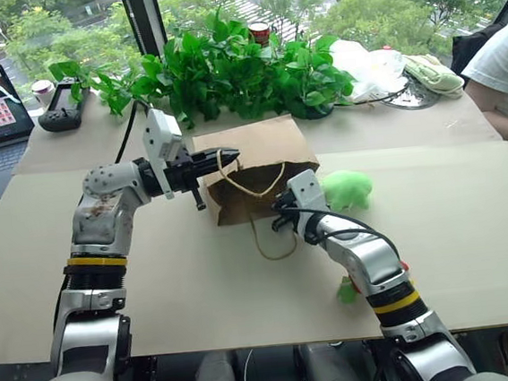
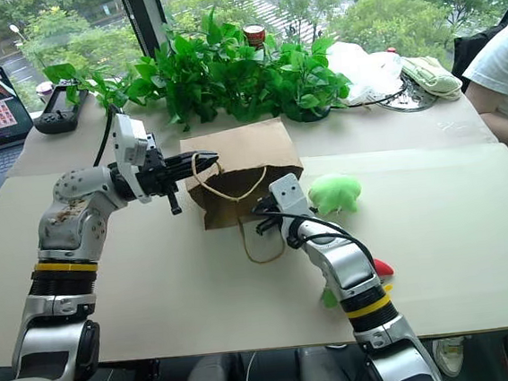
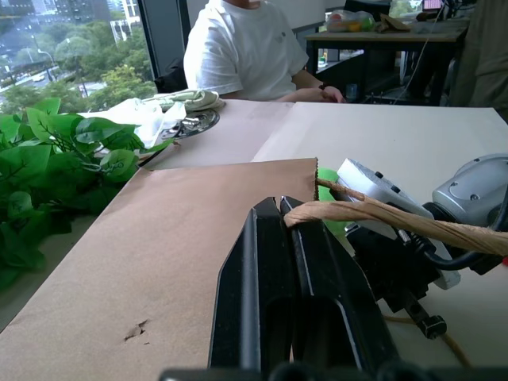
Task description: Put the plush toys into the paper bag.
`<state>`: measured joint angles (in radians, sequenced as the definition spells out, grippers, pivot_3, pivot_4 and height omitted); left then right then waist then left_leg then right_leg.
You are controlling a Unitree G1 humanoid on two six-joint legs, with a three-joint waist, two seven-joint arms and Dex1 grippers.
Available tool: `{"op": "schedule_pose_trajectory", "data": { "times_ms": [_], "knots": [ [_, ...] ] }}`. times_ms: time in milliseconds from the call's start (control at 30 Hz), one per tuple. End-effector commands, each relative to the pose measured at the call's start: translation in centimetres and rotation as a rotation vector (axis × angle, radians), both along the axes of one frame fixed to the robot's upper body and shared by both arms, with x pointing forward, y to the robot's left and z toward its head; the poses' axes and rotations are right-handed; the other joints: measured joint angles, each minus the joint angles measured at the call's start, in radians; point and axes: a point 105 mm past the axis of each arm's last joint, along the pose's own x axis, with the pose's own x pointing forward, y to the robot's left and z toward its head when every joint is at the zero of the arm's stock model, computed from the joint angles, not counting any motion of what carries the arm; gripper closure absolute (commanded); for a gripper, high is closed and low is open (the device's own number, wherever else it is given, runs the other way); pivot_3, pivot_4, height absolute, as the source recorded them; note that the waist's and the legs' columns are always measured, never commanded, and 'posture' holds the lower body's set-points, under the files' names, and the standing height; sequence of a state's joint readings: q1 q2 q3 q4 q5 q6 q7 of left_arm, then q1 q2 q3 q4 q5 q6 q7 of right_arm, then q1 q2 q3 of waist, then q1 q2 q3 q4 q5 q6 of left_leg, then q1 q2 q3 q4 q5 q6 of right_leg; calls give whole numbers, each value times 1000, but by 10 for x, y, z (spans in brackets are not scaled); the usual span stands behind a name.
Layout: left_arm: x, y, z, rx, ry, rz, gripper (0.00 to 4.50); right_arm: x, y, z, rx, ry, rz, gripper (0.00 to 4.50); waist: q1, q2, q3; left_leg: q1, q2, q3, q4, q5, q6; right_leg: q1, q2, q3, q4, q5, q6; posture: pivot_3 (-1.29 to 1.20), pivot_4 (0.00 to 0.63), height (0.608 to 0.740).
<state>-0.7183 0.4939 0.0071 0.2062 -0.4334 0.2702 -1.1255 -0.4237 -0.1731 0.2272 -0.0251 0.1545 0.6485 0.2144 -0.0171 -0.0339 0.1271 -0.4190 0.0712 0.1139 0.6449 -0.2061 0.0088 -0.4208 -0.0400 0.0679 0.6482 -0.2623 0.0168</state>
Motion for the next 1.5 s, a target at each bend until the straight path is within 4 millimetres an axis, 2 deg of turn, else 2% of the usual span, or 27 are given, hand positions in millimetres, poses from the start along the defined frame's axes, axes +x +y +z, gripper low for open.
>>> {"op": "schedule_pose_trajectory", "data": {
  "times_ms": [33,433,667,833,967,1067,1233,1400,1433,1467,1500],
  "knots": [
    [-1,-2,27,-71,-48,6,4500,-4,0,-12,-47,40,8,4491,0,0,0,0,0,0,0,0,0,0,0,0,0,0,0,0,150,740],
    [5,1,47,-188,-17,57,4500,-9,5,-20,-62,74,36,4491,-1,0,-1,1,0,0,0,0,0,1,0,0,0,0,0,0,150,740],
    [1,-2,34,-144,-1,45,4500,-8,2,-15,-56,63,27,4491,-2,0,-1,2,0,0,0,0,0,1,0,0,0,0,0,0,150,740],
    [1,-2,30,-144,8,47,4500,-5,-3,18,32,-13,4,4491,-1,0,-1,2,0,0,0,0,0,1,0,0,0,0,0,0,150,740],
    [2,-3,29,-144,14,47,4500,-13,0,47,104,-57,42,4491,0,0,-1,0,0,0,0,0,0,0,0,0,0,0,0,0,150,740],
    [2,-3,28,-148,19,46,4500,-21,0,59,117,-70,63,4491,0,0,-1,0,0,0,-1,0,0,0,0,0,0,0,0,0,150,740],
    [3,-4,27,-165,31,50,4500,-31,-16,75,137,-85,38,4491,2,0,-1,-1,0,0,-1,0,0,0,0,0,0,0,0,0,150,740],
    [4,-2,24,-165,38,55,4500,-35,-54,89,147,-109,-68,4491,4,0,-1,-1,-1,-1,-1,0,0,0,0,0,-1,0,0,0,150,740],
    [4,-1,24,-165,39,57,4500,-35,-64,91,147,-114,-94,3918,3,0,-1,-1,-1,-1,-1,0,0,0,0,0,-1,0,0,0,150,740],
    [5,-1,24,-165,39,59,4500,-35,-72,93,143,-116,-118,3797,3,0,-1,-1,-1,-1,-1,0,0,0,0,0,-1,0,0,0,150,740],
    [5,0,24,-165,39,60,4500,-35,-81,94,135,-118,-143,3410,4,0,-1,-1,-1,-1,-1,0,0,0,0,0,-1,0,0,0,150,740]
  ]
}}
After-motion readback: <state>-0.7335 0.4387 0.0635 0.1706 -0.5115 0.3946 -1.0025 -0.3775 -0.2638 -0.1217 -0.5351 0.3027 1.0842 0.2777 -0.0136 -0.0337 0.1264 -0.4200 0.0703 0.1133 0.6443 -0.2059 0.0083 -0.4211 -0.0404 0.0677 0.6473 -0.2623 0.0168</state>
